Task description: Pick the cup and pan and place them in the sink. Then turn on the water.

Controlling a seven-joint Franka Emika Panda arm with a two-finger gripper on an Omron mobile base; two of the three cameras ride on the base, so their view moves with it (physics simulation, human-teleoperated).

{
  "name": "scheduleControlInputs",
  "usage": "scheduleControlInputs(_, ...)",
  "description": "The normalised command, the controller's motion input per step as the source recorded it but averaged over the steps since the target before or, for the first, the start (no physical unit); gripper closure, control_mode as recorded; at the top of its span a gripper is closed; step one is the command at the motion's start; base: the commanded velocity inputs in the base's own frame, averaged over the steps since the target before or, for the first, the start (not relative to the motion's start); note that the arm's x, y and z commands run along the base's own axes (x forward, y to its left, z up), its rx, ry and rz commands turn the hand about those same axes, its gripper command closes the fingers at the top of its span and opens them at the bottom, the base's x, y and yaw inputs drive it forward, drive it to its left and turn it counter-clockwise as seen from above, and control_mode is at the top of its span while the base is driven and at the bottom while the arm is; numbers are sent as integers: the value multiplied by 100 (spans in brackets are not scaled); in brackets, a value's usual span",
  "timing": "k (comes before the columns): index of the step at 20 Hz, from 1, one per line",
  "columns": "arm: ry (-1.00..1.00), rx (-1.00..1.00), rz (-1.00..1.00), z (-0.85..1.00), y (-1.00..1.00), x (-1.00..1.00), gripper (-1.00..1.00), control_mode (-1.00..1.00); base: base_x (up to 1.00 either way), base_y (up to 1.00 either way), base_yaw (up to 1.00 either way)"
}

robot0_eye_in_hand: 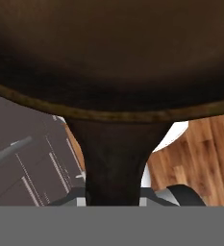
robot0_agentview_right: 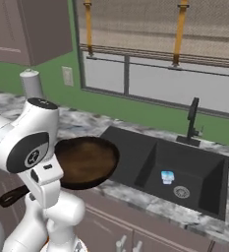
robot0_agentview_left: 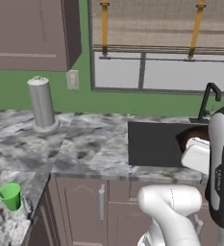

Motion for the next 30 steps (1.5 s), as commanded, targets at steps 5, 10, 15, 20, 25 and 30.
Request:
scheduleControlInputs(5,0,0,0,0,0,0,100,100,34,-56,-6)
scheduleControlInputs(10,0,0,0,0,0,0,100,100,-65,-100,-23)
scheduleControlInputs(15,0,0,0,0,0,0,100,100,-87,-69,-17)
scheduleControlInputs(20,0,0,0,0,0,0,100,100,-100,-16,0)
scheduleControlInputs(25,0,0,0,0,0,0,100,100,-69,0,0)
scheduleControlInputs(30,0,0,0,0,0,0,100,100,-1,-11,0)
